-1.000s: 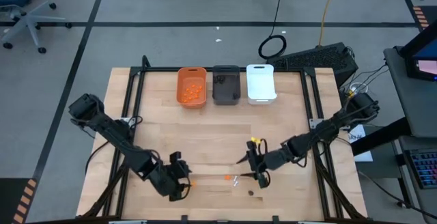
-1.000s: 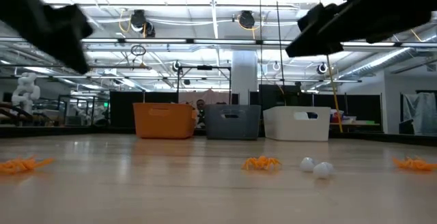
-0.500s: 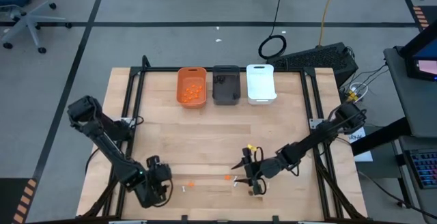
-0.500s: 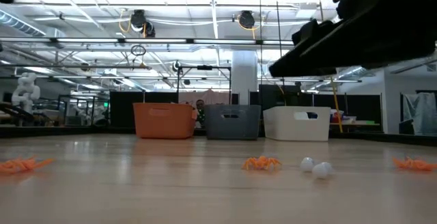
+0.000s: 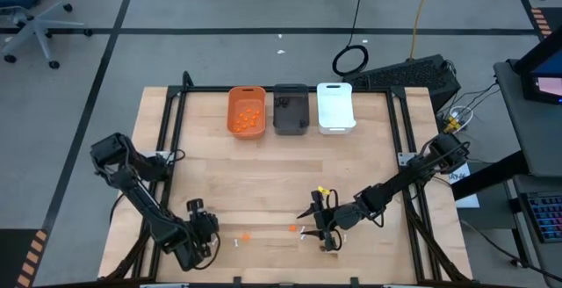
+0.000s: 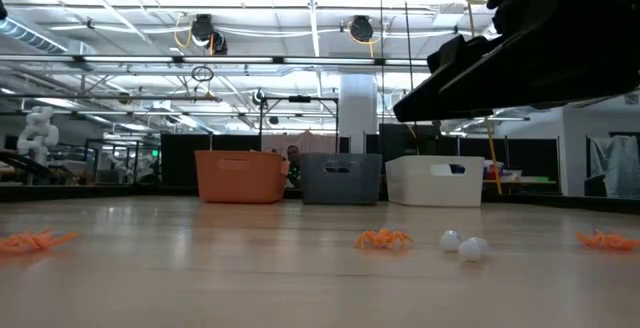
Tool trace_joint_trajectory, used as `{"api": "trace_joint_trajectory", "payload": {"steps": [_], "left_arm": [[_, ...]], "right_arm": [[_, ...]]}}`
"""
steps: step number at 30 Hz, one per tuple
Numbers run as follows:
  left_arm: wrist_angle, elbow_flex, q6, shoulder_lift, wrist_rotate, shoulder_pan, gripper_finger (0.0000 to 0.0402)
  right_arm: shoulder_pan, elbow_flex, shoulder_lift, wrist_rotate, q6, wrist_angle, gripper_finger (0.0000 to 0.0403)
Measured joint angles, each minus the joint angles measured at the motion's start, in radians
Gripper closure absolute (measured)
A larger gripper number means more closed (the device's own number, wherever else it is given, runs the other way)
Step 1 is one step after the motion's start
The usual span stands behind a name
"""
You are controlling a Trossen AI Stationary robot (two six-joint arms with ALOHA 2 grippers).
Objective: Sort Halloween decoration
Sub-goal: Put the white bone toy into the white bin
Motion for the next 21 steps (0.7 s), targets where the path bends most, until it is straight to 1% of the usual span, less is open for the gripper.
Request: {"api": "trace_joint_trajectory", "payload": {"steps": [5, 8, 11, 14, 19, 21], "left_arm": [[-0.025, 0.001, 0.061, 0.028, -0.003, 0.001, 0.0276], [-0.020, 0.002, 0.100, 0.033, -0.028, 0.005, 0.0278], [-0.018, 0.000, 0.132, 0.037, -0.078, 0.023, 0.0278], [-0.019, 0.000, 0.138, 0.036, -0.102, 0.045, 0.0279], [-0.023, 0.000, 0.124, 0.036, -0.089, 0.069, 0.0279], [-0.013, 0.000, 0.085, 0.036, -0.076, 0.072, 0.0279]], "right_arm": [[0.000, 0.000, 0.000, 0.000, 0.000, 0.000, 0.0193], [0.000, 0.000, 0.000, 0.000, -0.001, -0.001, 0.0193], [0.000, 0.000, 0.000, 0.000, -0.005, -0.002, 0.0193], [0.000, 0.000, 0.000, 0.000, -0.005, -0.002, 0.0193], [0.000, 0.000, 0.000, 0.000, -0.005, -0.002, 0.0193], [0.000, 0.000, 0.000, 0.000, -0.005, -0.002, 0.0193]]}}
